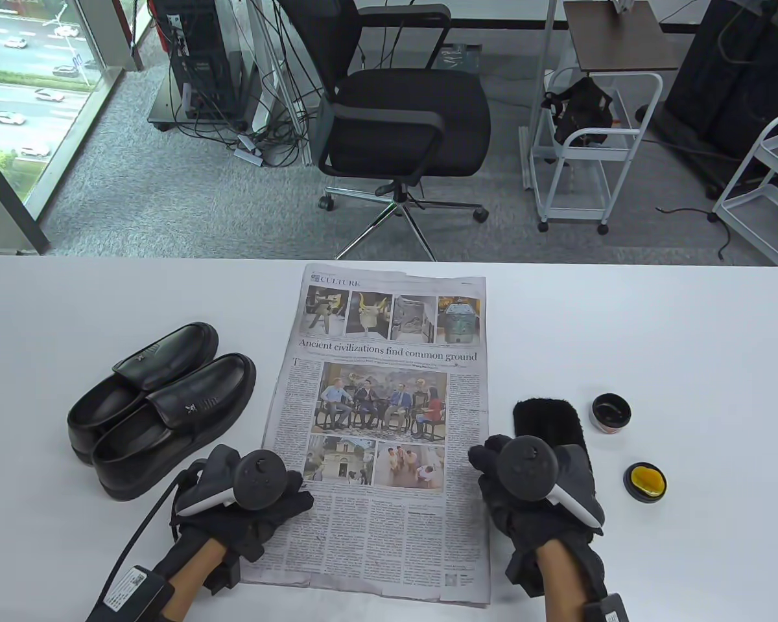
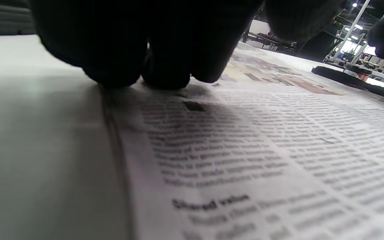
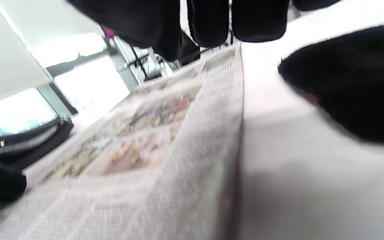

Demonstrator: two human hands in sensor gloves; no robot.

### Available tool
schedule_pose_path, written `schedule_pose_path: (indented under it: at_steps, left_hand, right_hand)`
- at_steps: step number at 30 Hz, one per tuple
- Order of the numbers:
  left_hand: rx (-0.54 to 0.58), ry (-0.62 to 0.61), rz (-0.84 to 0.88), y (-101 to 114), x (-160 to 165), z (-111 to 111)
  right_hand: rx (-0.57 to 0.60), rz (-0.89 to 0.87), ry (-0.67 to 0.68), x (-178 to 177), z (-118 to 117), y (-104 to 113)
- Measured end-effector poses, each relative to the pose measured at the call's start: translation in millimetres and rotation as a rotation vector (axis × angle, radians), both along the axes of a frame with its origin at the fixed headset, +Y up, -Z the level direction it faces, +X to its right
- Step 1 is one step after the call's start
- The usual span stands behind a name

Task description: Dip and apply built-in sponge shoe polish on shoes

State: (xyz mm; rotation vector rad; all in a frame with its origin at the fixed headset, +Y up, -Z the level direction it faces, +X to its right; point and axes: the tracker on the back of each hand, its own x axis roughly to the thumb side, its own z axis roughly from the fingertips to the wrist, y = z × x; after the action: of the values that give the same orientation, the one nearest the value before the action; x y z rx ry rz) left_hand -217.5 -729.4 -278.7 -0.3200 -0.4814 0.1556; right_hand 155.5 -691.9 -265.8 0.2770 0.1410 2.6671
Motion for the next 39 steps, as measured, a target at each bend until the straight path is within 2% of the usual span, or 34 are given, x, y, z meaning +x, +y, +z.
schedule_pose_path:
  at_steps: [3,6,11,13,16,19,21,26,31,34,39]
  left_hand:
    - [0.025,0.033,0.034,7.2,-8.6,-0.5]
    - [0.176,0.106,0.082,29.5,-27.6,-2.5]
    - [0.446,0.295,0.056,65.5,-75.1,0.7]
    - [0.482,0.372,0.051,70.9,-94.2,0.7]
    - [0.453,0.525,-0.052,67.8,-121.3,-1.5]
    - [0.316,0.654,-0.258,56.8,-141.2,-7.9]
    - [0.199,0.708,-0.3,48.7,-147.8,-11.6]
    - [0.232,0.713,-0.301,49.7,-146.5,-13.5]
    - [0.241,0.691,-0.374,53.2,-138.5,-11.3]
    - [0.193,0.684,-0.42,53.6,-136.8,-12.9]
    - [0.111,0.665,-0.476,38.3,-135.4,-21.2]
  right_hand:
    - [0.087,0.013,-0.033,0.7,2.1,4.0]
    - [0.15,0.017,-0.004,1.8,4.9,9.0]
    - [0.109,0.029,-0.002,3.1,5.5,8.5]
    - [0.082,0.034,-0.002,3.8,4.8,6.8]
    - [0.037,0.028,0.0,5.6,2.7,2.6]
    - [0.006,0.023,0.002,6.8,1.1,-0.1]
    - [-0.008,0.018,0.002,7.5,0.5,-1.4]
    - [-0.038,0.014,0.001,8.8,-0.2,-3.9]
    - [-0.059,0.005,-0.003,10.3,-1.2,-5.7]
    - [-0.074,0.002,-0.004,10.6,-1.6,-6.3]
    - [-0.082,0.004,-0.005,10.5,-1.3,-5.9]
